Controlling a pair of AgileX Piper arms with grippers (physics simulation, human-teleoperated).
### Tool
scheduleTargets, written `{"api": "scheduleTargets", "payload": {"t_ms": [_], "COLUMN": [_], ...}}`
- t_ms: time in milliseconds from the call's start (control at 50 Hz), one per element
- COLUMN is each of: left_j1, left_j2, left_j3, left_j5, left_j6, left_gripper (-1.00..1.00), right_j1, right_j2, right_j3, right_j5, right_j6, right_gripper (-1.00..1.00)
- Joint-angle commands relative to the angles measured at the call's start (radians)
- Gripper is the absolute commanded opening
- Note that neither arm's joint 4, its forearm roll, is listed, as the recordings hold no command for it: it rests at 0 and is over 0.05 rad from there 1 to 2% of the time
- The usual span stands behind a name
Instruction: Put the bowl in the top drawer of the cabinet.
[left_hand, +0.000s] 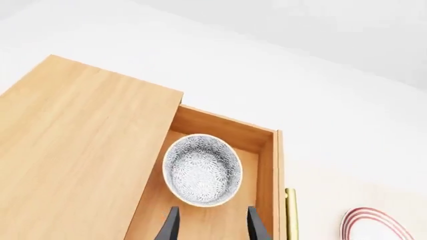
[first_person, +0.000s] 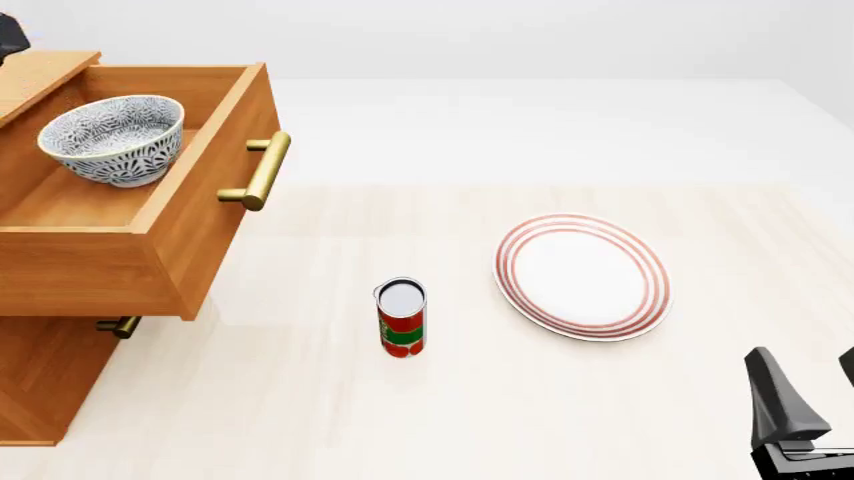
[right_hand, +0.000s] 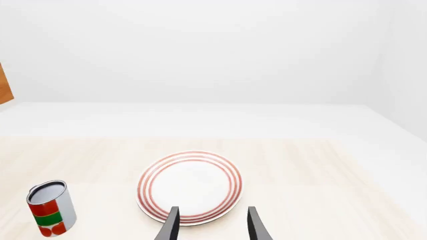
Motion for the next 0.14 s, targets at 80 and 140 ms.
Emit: {"api": "scheduleTargets", "payload": {"t_ms": [80,140], "left_j1": [-0.079,-0.100], "left_j2": [-0.217,-0.274], "left_j3": [0.009,0.027], "left_j5": [0.027,0.025], "left_j6": [-0.102,-0.120], "left_gripper": [1.00,1.00], "right_j1": [0.000,0.000], "right_j2": [0.000,0.000], "right_j3": [0.000,0.000], "right_j5": [0.000,0.000], "right_j6": [0.000,0.000], "right_gripper": [1.00,1.00]}}
